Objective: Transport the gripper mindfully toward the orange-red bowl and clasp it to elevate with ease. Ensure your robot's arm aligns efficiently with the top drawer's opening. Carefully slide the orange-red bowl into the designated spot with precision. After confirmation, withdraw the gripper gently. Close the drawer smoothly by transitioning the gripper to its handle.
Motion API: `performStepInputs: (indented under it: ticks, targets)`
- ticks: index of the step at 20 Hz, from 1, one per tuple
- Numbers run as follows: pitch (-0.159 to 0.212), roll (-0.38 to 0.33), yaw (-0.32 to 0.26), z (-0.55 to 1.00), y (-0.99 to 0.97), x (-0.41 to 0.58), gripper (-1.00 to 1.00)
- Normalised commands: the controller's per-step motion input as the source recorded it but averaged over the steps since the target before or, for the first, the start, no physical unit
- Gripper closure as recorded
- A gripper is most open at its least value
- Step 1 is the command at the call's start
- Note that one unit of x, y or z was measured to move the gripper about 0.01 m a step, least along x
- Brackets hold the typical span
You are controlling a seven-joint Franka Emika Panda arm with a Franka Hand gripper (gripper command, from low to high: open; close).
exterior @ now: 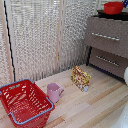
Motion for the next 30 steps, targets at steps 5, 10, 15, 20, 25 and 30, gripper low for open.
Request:
performStepInputs:
  ticks: [5,10,15,20,25,30]
  targets:
    - [0.0,0.008,-0.015,0.0,-0.05,-0.021,-1.0]
    - [0.0,0.002,-0.023,0.0,-0.04,-0.026,-1.0]
    - [0.0,0.0,-0.013,0.0,0.01,-0.039,-1.0]
    - [0.0,-0.007,0.044,0.09,0.43,-0.015,-1.0]
    - [0.046,-0.021,0.181,0.22,0.41,0.005,-1.0]
    - [0.129,-0.104,0.191,0.13,0.33,0.027,-1.0]
